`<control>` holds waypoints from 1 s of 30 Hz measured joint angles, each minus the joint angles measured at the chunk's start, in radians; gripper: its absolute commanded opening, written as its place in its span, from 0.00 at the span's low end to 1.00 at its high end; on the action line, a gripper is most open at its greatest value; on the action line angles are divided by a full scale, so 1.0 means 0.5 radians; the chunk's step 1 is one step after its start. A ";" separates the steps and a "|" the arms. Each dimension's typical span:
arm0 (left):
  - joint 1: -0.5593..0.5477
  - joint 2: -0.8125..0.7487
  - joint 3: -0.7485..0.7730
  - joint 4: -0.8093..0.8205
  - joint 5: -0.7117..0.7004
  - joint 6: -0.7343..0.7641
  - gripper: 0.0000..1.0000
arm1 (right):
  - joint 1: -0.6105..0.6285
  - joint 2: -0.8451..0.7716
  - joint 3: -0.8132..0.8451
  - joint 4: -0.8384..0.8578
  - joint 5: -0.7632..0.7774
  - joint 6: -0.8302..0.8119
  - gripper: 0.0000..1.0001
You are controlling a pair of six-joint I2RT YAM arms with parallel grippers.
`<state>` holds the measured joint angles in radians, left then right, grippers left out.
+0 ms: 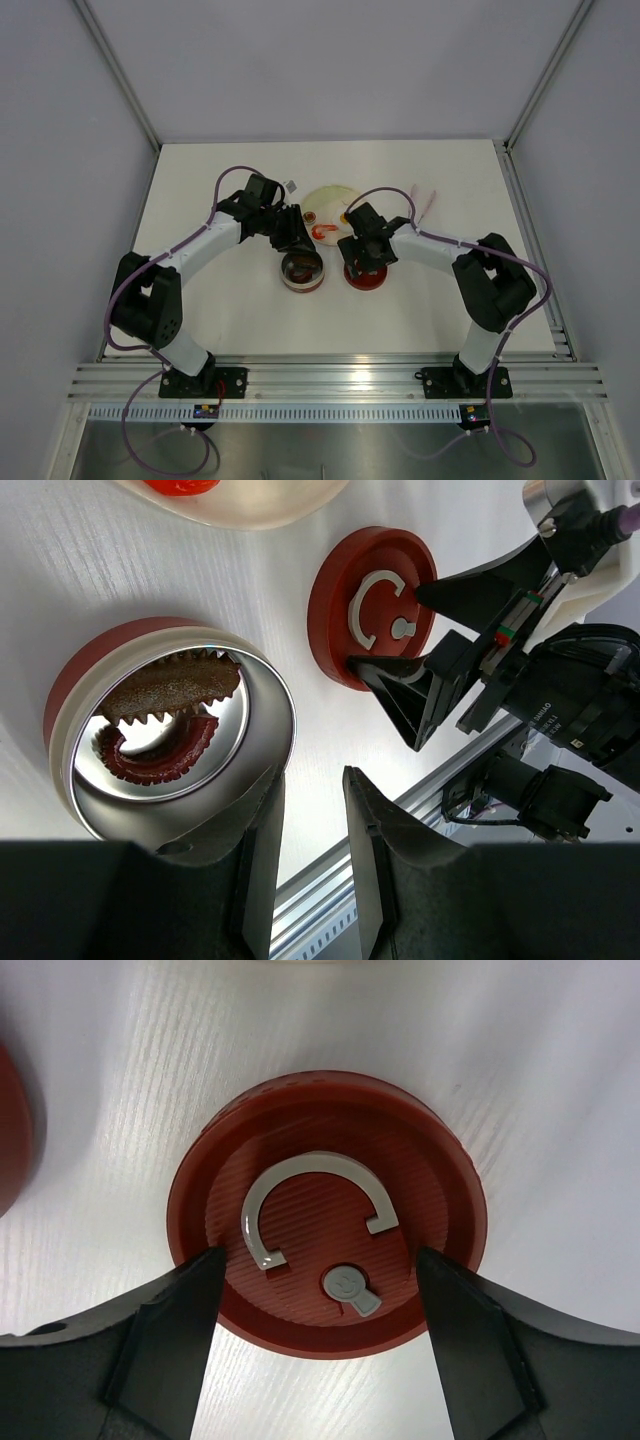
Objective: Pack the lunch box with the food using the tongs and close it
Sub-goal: Pick up the box lid from the center of the board.
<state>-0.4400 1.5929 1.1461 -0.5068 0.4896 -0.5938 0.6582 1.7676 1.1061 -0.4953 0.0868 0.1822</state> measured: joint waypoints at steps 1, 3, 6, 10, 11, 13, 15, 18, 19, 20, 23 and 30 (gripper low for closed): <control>0.000 0.000 0.000 0.000 0.000 -0.001 0.33 | 0.000 0.014 0.014 -0.001 -0.004 -0.008 0.82; 0.000 0.000 0.000 0.000 -0.001 -0.001 0.33 | 0.000 0.042 0.047 -0.008 -0.005 -0.023 0.77; 0.000 0.000 0.000 0.000 -0.004 -0.001 0.34 | 0.000 0.068 0.079 -0.008 -0.006 -0.034 0.65; 0.011 -0.001 0.000 -0.002 -0.010 0.002 0.33 | 0.000 0.070 0.082 -0.005 -0.030 -0.040 0.48; 0.015 -0.001 0.000 -0.002 -0.011 0.005 0.33 | 0.000 0.070 0.082 -0.004 -0.034 -0.040 0.44; 0.031 -0.002 -0.001 -0.005 -0.011 0.007 0.33 | 0.000 0.069 0.082 -0.004 -0.037 -0.040 0.30; 0.082 -0.009 -0.002 -0.017 -0.012 0.015 0.33 | 0.000 0.069 0.082 -0.003 -0.037 -0.039 0.22; 0.201 -0.046 -0.027 -0.026 -0.014 0.023 0.34 | 0.000 0.060 0.075 -0.004 -0.039 -0.027 0.19; 0.247 -0.063 -0.040 -0.027 -0.016 0.023 0.34 | 0.000 0.053 0.070 -0.007 -0.040 -0.021 0.19; 0.288 -0.079 -0.054 -0.027 -0.019 0.022 0.34 | 0.000 0.047 0.064 -0.010 -0.041 -0.013 0.19; 0.400 -0.114 -0.101 -0.026 -0.047 0.019 0.34 | 0.000 0.017 0.053 -0.052 -0.043 0.018 0.20; 0.424 -0.114 -0.267 0.018 -0.070 -0.043 0.34 | 0.000 -0.025 0.054 -0.076 -0.036 0.112 0.35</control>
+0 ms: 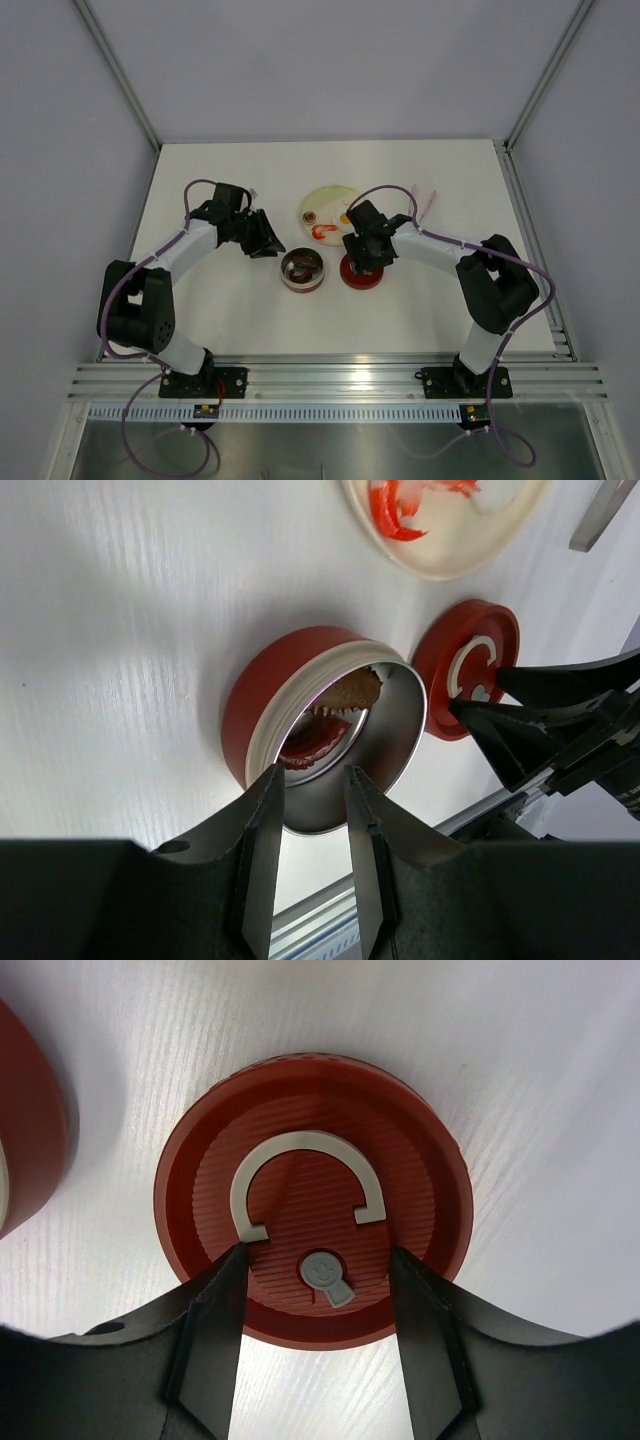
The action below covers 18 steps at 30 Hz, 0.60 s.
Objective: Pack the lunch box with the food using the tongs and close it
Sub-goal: Pick up the box lid from the center of the board.
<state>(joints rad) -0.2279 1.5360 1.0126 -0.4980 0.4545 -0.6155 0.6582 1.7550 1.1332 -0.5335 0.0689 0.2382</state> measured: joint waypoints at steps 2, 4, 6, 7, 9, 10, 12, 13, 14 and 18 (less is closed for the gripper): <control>-0.002 0.005 -0.040 0.023 -0.001 -0.026 0.34 | 0.000 0.000 0.000 -0.014 0.002 0.019 0.48; -0.002 0.013 -0.077 0.057 -0.002 -0.047 0.34 | 0.000 0.000 0.000 -0.019 0.001 0.027 0.57; -0.002 0.024 -0.101 0.071 -0.005 -0.063 0.34 | 0.000 0.000 0.000 -0.019 0.001 0.032 0.62; -0.002 0.031 -0.111 0.079 -0.006 -0.069 0.34 | 0.000 0.000 0.000 -0.018 0.001 0.033 0.63; -0.002 0.040 -0.126 0.094 -0.008 -0.081 0.34 | 0.000 0.001 0.000 -0.018 0.002 0.033 0.66; -0.002 0.040 -0.137 0.106 -0.008 -0.085 0.34 | 0.000 0.004 0.000 -0.014 0.002 0.033 0.68; -0.002 0.040 -0.152 0.118 -0.008 -0.095 0.34 | 0.000 0.017 0.000 0.003 0.004 0.031 0.69; -0.002 0.040 -0.163 0.132 -0.008 -0.099 0.34 | 0.000 0.025 0.000 0.010 0.008 0.029 0.72; -0.002 0.040 -0.173 0.145 -0.008 -0.105 0.34 | 0.000 0.037 0.000 0.019 0.020 0.028 0.75; -0.002 0.047 -0.210 0.182 -0.010 -0.127 0.34 | 0.006 0.065 0.006 0.049 0.056 0.011 0.79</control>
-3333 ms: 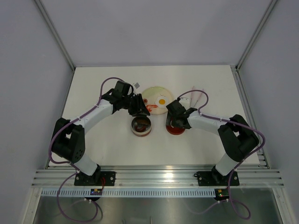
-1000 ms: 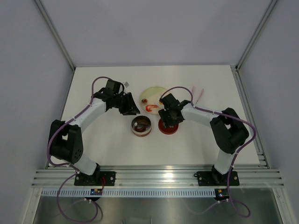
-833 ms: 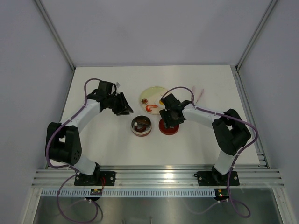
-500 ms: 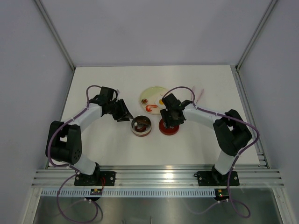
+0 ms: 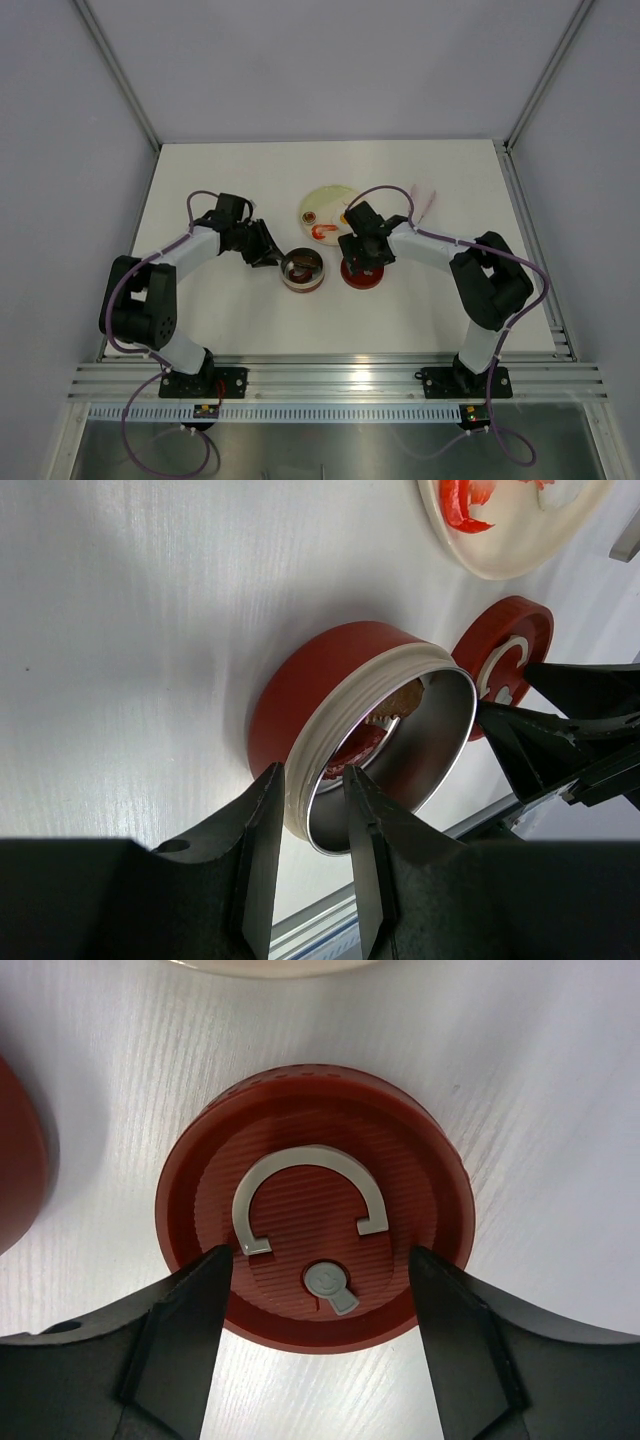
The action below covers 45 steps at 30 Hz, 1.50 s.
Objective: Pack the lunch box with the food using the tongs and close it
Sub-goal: Pick up the box lid from the center of the board, then close the box lid on the packing box.
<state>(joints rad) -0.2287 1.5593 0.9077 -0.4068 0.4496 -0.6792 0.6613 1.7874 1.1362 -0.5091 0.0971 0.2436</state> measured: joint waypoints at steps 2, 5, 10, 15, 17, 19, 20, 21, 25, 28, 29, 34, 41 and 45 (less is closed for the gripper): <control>0.000 0.011 -0.005 0.004 0.001 -0.007 0.34 | 0.007 0.010 0.003 0.008 0.024 -0.005 0.78; 0.000 0.030 -0.005 0.028 0.003 -0.010 0.34 | 0.019 0.021 0.008 0.024 0.053 -0.010 0.74; 0.000 0.069 -0.005 0.045 0.018 -0.013 0.34 | 0.042 0.027 0.008 0.070 0.083 -0.011 0.57; -0.008 0.089 -0.005 0.066 0.037 -0.012 0.34 | 0.052 0.028 0.008 0.106 0.104 0.008 0.32; -0.014 0.095 -0.004 0.072 0.047 -0.007 0.34 | 0.052 0.027 0.008 0.105 0.117 0.015 0.26; -0.024 0.106 0.002 0.073 0.057 0.002 0.34 | 0.053 0.022 0.007 0.102 0.137 0.027 0.26; -0.031 0.114 0.005 0.076 0.065 0.005 0.34 | 0.053 0.017 0.007 0.096 0.146 0.031 0.25; -0.039 0.123 0.008 0.078 0.074 0.011 0.34 | 0.053 0.007 0.004 0.090 0.156 0.039 0.25; -0.069 0.154 0.019 0.082 0.099 0.026 0.34 | 0.053 -0.086 -0.020 0.040 0.202 0.077 0.24; -0.091 0.173 0.027 0.084 0.113 0.033 0.34 | 0.053 -0.179 -0.022 -0.023 0.236 0.106 0.24; -0.098 0.179 0.031 0.085 0.116 0.033 0.34 | 0.053 -0.204 -0.022 -0.037 0.246 0.114 0.24; -0.148 0.199 0.042 0.085 0.127 0.037 0.34 | 0.055 -0.333 -0.011 -0.138 0.247 0.159 0.24; -0.195 0.227 0.061 0.085 0.142 0.054 0.34 | 0.203 -0.336 0.285 -0.296 0.238 0.202 0.24; -0.201 0.227 0.069 0.068 0.142 0.081 0.34 | 0.317 -0.243 0.513 -0.320 0.232 0.222 0.24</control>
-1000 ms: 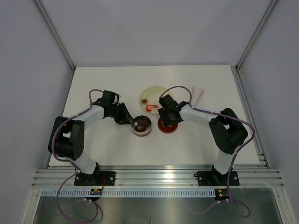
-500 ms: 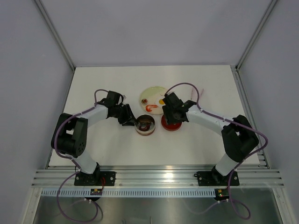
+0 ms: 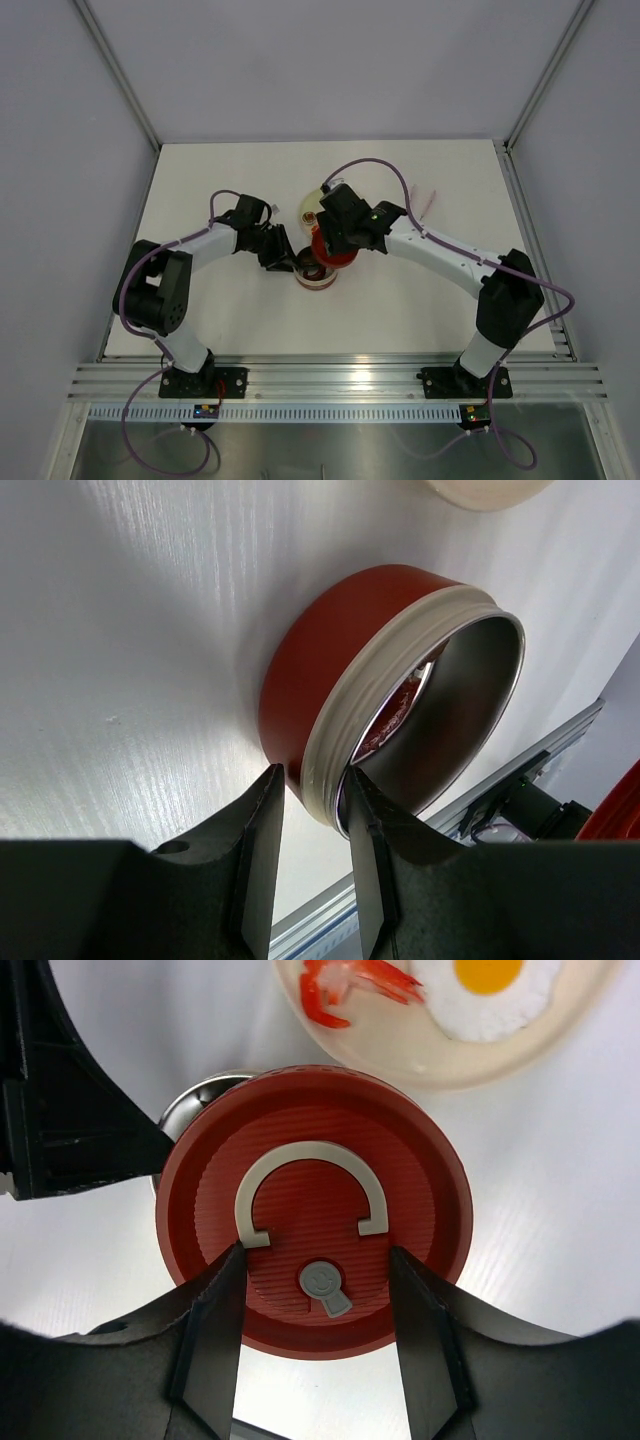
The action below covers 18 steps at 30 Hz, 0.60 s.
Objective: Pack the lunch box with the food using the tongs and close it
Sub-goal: Close the box lid on the packing box.
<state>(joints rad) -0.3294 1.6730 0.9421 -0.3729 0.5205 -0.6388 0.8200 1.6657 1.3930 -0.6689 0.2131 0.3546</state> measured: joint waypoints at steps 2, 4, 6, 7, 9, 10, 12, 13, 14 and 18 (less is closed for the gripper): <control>0.001 0.000 0.027 -0.037 -0.002 0.032 0.34 | 0.028 0.058 0.064 -0.009 -0.011 0.005 0.24; 0.005 -0.008 0.063 -0.079 -0.008 0.067 0.34 | 0.048 0.123 0.108 -0.033 -0.030 0.011 0.23; 0.014 -0.044 0.084 -0.111 -0.011 0.095 0.35 | 0.062 0.187 0.135 -0.056 -0.041 0.014 0.24; 0.019 -0.068 0.092 -0.125 -0.011 0.103 0.35 | 0.068 0.214 0.144 -0.071 -0.047 0.016 0.24; 0.039 -0.132 0.117 -0.158 -0.011 0.126 0.35 | 0.077 0.256 0.154 -0.089 -0.050 0.017 0.23; 0.050 -0.163 0.134 -0.167 -0.010 0.134 0.35 | 0.082 0.274 0.162 -0.102 -0.051 0.017 0.24; 0.075 -0.209 0.163 -0.173 -0.009 0.145 0.35 | 0.091 0.301 0.178 -0.127 -0.064 0.017 0.24; 0.087 -0.224 0.172 -0.175 -0.009 0.149 0.35 | 0.096 0.311 0.184 -0.129 -0.069 0.017 0.23; 0.099 -0.235 0.175 -0.175 -0.009 0.152 0.35 | 0.101 0.320 0.192 -0.137 -0.076 0.017 0.24; 0.155 -0.244 0.176 -0.189 -0.009 0.156 0.35 | 0.130 0.356 0.243 -0.163 -0.086 0.017 0.24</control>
<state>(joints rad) -0.2520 1.5509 1.0302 -0.4675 0.5159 -0.5610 0.8848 1.8435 1.5146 -0.7506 0.1699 0.3630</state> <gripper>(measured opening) 0.351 0.602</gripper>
